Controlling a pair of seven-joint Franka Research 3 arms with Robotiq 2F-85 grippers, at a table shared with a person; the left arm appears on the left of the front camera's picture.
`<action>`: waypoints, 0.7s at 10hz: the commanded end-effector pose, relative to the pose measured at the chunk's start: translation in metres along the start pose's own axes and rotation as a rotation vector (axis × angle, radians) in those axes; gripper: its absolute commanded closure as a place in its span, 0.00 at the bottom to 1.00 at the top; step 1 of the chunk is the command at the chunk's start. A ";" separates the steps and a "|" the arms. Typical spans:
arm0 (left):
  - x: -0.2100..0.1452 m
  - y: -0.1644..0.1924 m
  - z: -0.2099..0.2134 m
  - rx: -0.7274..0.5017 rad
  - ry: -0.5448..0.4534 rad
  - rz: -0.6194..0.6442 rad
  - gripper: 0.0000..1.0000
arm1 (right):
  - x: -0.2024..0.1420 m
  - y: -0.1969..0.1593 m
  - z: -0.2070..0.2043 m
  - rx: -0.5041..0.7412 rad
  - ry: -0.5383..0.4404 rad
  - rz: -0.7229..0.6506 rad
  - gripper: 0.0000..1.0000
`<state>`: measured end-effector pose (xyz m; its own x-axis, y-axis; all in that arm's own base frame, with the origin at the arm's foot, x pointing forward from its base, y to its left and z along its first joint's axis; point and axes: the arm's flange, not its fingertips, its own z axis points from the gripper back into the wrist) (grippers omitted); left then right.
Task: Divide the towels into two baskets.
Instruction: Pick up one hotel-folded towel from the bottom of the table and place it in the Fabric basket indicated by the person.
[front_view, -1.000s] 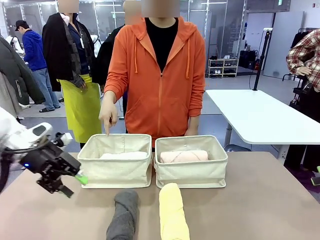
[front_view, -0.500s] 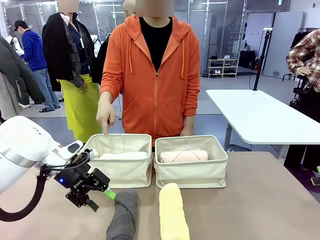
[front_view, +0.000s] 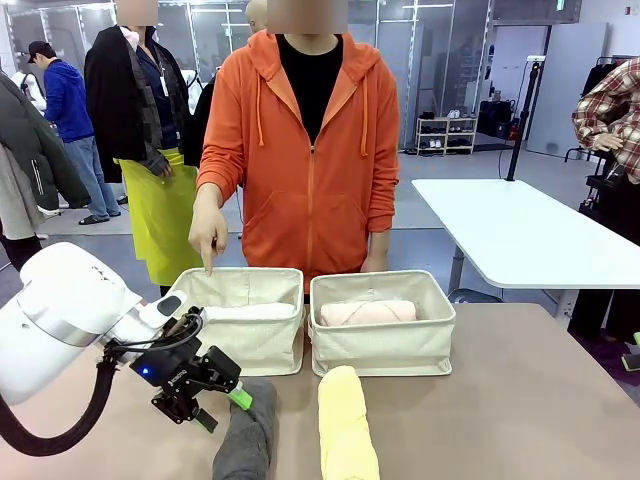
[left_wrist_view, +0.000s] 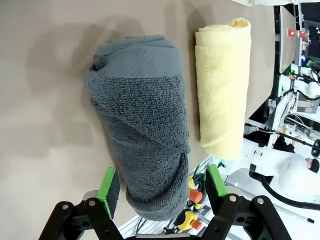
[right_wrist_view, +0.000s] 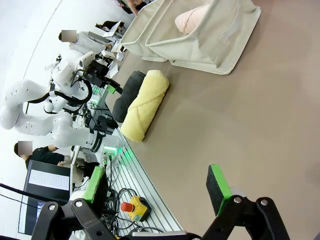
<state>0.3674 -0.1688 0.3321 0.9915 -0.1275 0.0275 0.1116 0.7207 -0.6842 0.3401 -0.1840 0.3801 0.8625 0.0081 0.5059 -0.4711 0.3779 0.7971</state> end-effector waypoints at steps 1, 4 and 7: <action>-0.048 0.010 -0.011 0.001 -0.049 -0.004 0.13 | 0.000 0.003 0.003 -0.005 0.009 -0.010 0.00; -0.046 0.005 -0.020 0.025 -0.070 0.031 0.00 | 0.000 0.003 0.003 -0.005 0.009 -0.010 0.00; -0.045 0.005 -0.030 0.042 -0.063 0.030 0.00 | 0.000 0.003 0.003 -0.005 0.009 -0.010 0.00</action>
<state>0.3650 -0.1877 0.3163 0.9950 -0.0917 0.0402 0.0954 0.7462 -0.6588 0.3401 -0.1840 0.3801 0.8625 0.0081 0.5059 -0.4711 0.3779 0.7971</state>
